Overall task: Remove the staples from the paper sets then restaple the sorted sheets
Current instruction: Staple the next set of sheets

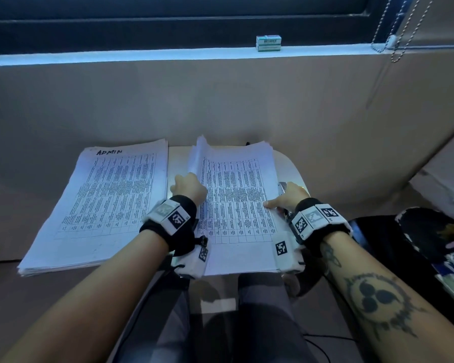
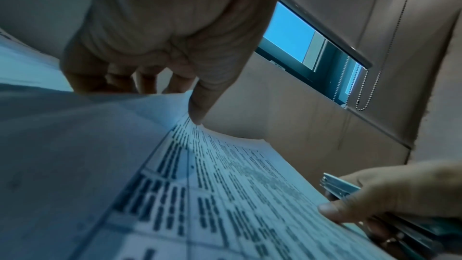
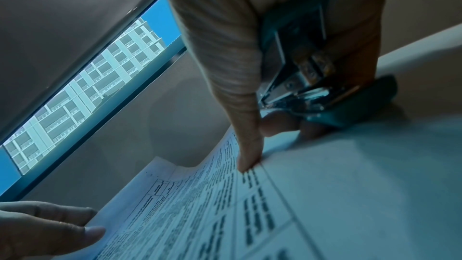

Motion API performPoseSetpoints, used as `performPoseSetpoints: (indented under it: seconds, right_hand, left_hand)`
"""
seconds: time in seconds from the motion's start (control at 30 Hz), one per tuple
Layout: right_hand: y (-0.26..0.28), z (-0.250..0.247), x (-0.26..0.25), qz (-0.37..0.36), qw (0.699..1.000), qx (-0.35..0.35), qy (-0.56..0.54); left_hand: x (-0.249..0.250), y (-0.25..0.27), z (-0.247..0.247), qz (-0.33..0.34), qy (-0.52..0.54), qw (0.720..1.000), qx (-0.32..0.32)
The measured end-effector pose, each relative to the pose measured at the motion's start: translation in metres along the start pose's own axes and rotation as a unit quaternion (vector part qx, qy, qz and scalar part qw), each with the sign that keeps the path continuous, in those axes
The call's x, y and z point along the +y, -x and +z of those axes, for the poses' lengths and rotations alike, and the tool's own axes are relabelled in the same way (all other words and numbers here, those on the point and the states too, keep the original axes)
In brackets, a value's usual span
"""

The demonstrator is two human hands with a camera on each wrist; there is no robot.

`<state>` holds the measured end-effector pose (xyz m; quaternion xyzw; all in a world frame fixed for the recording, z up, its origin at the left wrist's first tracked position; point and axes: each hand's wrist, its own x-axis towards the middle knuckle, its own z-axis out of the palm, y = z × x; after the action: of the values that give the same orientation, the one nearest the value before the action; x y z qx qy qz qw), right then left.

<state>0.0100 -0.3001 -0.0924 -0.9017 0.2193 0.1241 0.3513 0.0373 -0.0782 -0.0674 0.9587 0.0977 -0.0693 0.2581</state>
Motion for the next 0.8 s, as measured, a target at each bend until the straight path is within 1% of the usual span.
performPoseSetpoints:
  seconds: [0.07,0.13,0.17,0.2,0.23,0.27,0.33,0.37,0.4,0.47,0.5,0.57,0.63,0.7,0.77,0.8]
  right_hand:
    - [0.001,0.0,-0.001,0.003,1.0,0.005,0.0]
    - [0.001,0.0,-0.001,0.0,1.0,0.005,0.003]
    - [0.001,0.0,-0.001,-0.001,1.0,0.005,0.007]
    - [0.0,0.0,0.0,-0.004,1.0,0.007,0.005]
    - [0.001,0.0,0.0,-0.001,1.0,0.007,0.001]
    - [0.001,0.0,0.0,-0.001,1.0,0.006,-0.003]
    - [0.002,0.0,0.0,-0.002,1.0,0.007,-0.005]
    - [0.004,-0.001,0.0,-0.001,1.0,0.006,-0.008]
    - [0.005,-0.002,-0.001,-0.002,1.0,0.005,-0.012]
    - [0.008,-0.004,-0.002,-0.006,0.999,-0.01,-0.034]
    - [0.009,-0.006,-0.002,-0.01,0.997,-0.021,-0.073]
    - [0.013,-0.012,-0.002,-0.016,0.979,-0.03,-0.201]
    - [0.021,-0.023,-0.005,-0.02,0.947,-0.021,-0.321]
    - [0.032,-0.036,-0.01,-0.029,0.921,-0.036,-0.386]
    - [0.044,-0.048,-0.018,-0.046,0.887,-0.07,-0.453]
    - [0.051,-0.053,-0.023,-0.059,0.87,-0.068,-0.485]
  left_hand:
    - [0.0,0.004,-0.001,-0.004,-0.011,1.0,0.011]
    - [0.002,0.005,-0.004,0.005,-0.018,0.999,0.042]
    - [0.002,0.004,-0.005,0.014,-0.001,0.999,0.045]
    - [0.002,0.003,-0.006,0.022,0.033,0.999,0.032]
    - [0.001,-0.001,-0.007,0.026,0.077,0.997,-0.001]
    - [0.0,-0.004,-0.008,0.01,0.135,0.989,-0.057]
    - [0.0,-0.008,-0.011,-0.052,0.254,0.953,-0.16]
    - [-0.001,-0.009,-0.013,-0.078,0.285,0.937,-0.189]
    - [-0.002,-0.009,-0.015,-0.087,0.297,0.928,-0.21]
    - [-0.01,-0.016,-0.012,-0.082,0.312,0.92,-0.224]
    - [-0.013,-0.017,-0.012,-0.067,0.329,0.914,-0.227]
    - [-0.017,-0.015,-0.018,-0.029,0.387,0.892,-0.233]
    - [-0.018,-0.008,-0.03,0.021,0.438,0.865,-0.243]
    - [-0.017,0.001,-0.048,0.085,0.463,0.842,-0.264]
    - [-0.014,0.009,-0.063,0.127,0.487,0.816,-0.285]
    - [-0.011,0.012,-0.07,0.139,0.503,0.805,-0.282]
